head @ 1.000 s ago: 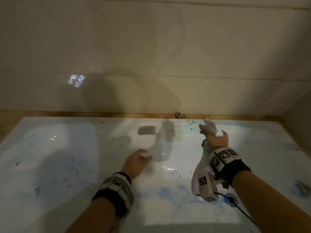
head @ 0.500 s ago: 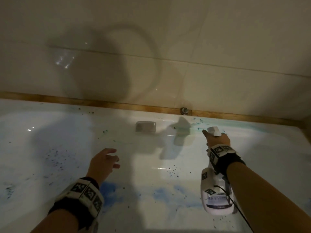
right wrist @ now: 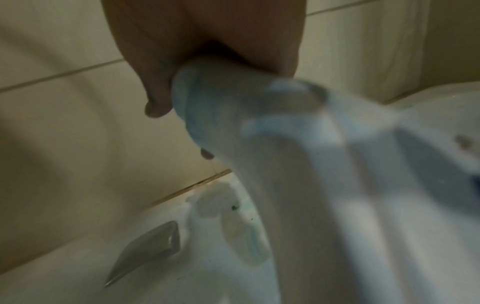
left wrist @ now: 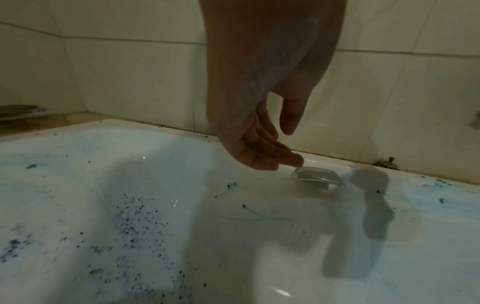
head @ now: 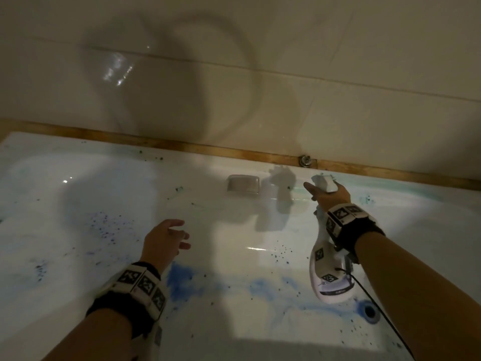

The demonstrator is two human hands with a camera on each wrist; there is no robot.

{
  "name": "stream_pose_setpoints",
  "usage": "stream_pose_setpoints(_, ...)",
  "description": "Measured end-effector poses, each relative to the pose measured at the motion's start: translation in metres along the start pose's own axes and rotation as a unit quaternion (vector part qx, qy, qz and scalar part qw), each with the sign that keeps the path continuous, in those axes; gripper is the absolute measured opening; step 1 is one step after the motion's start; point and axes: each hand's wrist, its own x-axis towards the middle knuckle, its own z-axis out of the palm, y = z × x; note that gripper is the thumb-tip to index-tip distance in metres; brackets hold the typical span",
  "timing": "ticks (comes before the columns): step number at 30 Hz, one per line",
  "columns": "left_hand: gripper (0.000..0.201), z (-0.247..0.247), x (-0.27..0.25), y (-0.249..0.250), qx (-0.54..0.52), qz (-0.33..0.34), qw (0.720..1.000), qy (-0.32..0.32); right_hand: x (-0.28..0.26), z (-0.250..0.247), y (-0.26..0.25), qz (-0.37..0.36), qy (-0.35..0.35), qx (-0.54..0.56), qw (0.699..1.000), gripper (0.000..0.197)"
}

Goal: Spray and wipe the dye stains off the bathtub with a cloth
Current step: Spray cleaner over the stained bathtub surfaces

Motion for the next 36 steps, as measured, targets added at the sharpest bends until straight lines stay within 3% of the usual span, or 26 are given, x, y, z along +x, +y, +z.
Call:
stream_pose_setpoints(6,0.019,-0.027,0.004,-0.009,-0.022,-0.007,1.0,0.015,-0.024,0.045,-0.025,-0.043,-0.009,0.015,0.999,0.052)
stream_pose_setpoints(10,0.02,-0.048,0.005,-0.021,-0.032,-0.014,0.999,0.032,-0.042,0.082,-0.043,-0.056,-0.094,0.022,0.994,0.05)
stream_pose_setpoints(15,0.019,-0.079,0.007,-0.034,-0.044,-0.019,0.997,0.052,-0.062,0.13,-0.071,-0.095,-0.074,-0.006,0.993,0.049)
stream_pose_setpoints(18,0.019,-0.097,0.011,-0.039,-0.047,-0.021,0.997,0.065,-0.075,0.154,-0.09,-0.108,-0.116,-0.014,0.987,0.046)
stream_pose_setpoints(25,0.021,-0.131,0.02,-0.051,-0.058,-0.024,0.995,0.077,-0.101,0.214,-0.119,-0.161,-0.132,-0.045,0.977,0.055)
stream_pose_setpoints(30,0.022,-0.151,0.026,-0.067,-0.059,-0.035,0.994,0.088,-0.11,0.258,-0.135,-0.152,-0.191,-0.036,0.969,0.08)
stream_pose_setpoints(36,0.023,-0.178,0.031,-0.087,-0.064,-0.039,0.991,0.107,-0.129,0.289,-0.154,-0.196,-0.154,-0.048,0.967,0.036)
